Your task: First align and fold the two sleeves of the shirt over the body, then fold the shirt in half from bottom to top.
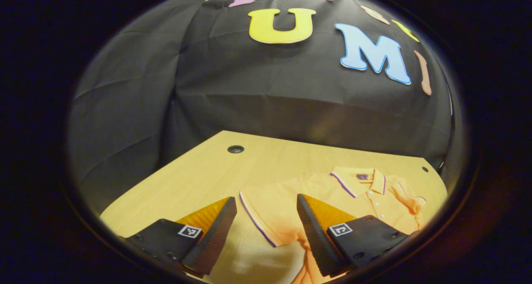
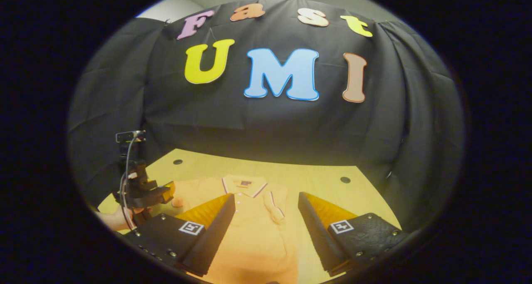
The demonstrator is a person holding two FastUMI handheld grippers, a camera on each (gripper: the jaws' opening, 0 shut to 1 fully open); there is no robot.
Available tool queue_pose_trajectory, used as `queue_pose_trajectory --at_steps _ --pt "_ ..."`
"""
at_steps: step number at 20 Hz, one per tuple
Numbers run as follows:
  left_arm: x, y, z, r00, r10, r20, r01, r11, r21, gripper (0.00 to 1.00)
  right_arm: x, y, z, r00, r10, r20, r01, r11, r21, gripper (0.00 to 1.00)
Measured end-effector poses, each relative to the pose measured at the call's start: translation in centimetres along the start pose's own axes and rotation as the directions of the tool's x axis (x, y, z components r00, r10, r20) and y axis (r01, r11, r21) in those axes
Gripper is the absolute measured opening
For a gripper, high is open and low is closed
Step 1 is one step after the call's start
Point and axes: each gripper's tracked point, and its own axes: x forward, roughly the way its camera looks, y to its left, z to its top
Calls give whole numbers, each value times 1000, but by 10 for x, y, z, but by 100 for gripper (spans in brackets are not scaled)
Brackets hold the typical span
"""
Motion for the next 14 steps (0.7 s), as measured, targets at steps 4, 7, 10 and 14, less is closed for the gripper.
queue_pose_trajectory --at_steps 4,7,10,14 --pt "25 1 -17 997 -2 -72 -2 999 -52 94 -16 -1 -3 1000 -6 -1 6 1000 3 94" --pt "40 7 -24 993 16 -120 -26 996 -84 95 -25 -9 -15 999 -20 -32 19 1000 -22 95" --pt "55 15 -34 983 54 -177 -70 994 -88 94 -29 -15 -23 998 -25 -52 25 1000 -15 94" --pt "62 15 -42 971 66 -231 -75 997 -28 95 -28 -16 -32 996 -13 -83 15 1000 18 95"
